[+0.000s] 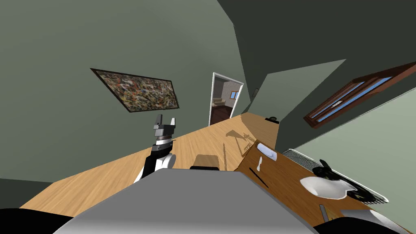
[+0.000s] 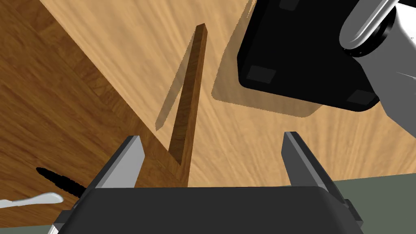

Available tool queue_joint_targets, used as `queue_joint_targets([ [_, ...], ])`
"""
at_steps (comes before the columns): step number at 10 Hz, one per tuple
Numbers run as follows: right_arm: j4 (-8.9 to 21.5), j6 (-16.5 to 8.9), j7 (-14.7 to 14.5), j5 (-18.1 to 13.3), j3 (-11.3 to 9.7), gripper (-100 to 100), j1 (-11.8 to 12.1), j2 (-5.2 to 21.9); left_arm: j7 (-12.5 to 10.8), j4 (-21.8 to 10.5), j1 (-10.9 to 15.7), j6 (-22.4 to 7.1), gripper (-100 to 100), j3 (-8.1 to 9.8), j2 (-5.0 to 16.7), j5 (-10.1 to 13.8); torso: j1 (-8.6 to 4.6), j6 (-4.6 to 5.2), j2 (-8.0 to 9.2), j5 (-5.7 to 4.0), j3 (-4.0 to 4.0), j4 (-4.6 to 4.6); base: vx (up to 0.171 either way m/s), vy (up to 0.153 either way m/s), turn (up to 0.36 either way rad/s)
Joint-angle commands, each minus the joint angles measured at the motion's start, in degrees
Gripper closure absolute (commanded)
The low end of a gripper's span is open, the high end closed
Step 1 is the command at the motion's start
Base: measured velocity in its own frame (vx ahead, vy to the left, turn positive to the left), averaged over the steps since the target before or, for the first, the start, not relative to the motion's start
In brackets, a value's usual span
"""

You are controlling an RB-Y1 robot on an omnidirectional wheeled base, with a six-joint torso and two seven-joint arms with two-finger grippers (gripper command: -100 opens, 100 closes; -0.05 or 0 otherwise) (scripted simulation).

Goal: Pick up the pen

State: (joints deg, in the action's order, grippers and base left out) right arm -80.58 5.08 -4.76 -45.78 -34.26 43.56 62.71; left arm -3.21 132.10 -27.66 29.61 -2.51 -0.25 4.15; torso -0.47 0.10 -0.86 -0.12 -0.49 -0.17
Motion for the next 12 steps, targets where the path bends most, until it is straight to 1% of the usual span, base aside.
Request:
queue_joint_targets([
  [1,1.81,-2.64,0.67,-1.02,-1.3,-100,-0.03,0.73,0.0,0.0,0.0,0.0,0,0.0,0.0,0.0,0.0,0.0,0.0,0.0,0.0,0.0,0.107,-0.134,0.36],
  [2,1.81,-2.64,0.67,-1.02,-1.3,-100,-0.03,0.73,0.0,0.0,0.0,0.0,0,0.0,0.0,0.0,-0.09,0.02,-0.06,-0.01,-0.03,-0.01,0.067,-0.087,0.25],
  [5,4.18,-6.07,1.81,-2.3,-3.29,-100,-0.15,1.62,0.0,0.0,0.0,0.0,0,0.0,0.0,0.0,0.15,0.02,0.05,0.03,0.02,0.01,0.066,-0.077,0.365],
  [6,4.18,-6.07,1.81,-2.3,-3.29,-100,-0.15,1.62,0.0,0.0,-0.01,0.0,0,0.0,0.0,0.0,0.09,0.02,-0.04,0.01,-0.02,-0.01,0.06,-0.09,0.091],
  [9,5.69,-8.47,2.73,-3.1,-5.06,-100,-0.42,1.68,0.0,0.0,-0.01,0.0,0,0.0,0.0,0.0,0.23,0.07,0.1,0.04,0.05,0.02,0.041,-0.075,0.213],
  [10,5.86,-7.41,2.28,-3.22,-4.06,-100,-0.2,1.27,0.0,0.0,-0.01,0.0,0,0.0,0.0,0.0,0.16,0.06,0.07,0.03,0.04,0.01,0.022,-0.05,0.06],
  [11,5.94,-7.55,2.33,-3.28,-4.08,0,-0.23,1.27,0.0,0.0,-0.01,0.0,0,0.01,0.0,0.0,0.32,0.12,0.15,0.04,0.08,0.02,0.004,-0.01,-0.007],
  [12,7.51,-7.5,1.62,-3.13,-4.1,-100,-1.24,-0.46,0.0,0.0,-0.01,0.0,0,0.0,-0.01,0.0,0.47,0.12,0.22,0.08,0.12,0.04,-0.023,-0.018,0.063],
])
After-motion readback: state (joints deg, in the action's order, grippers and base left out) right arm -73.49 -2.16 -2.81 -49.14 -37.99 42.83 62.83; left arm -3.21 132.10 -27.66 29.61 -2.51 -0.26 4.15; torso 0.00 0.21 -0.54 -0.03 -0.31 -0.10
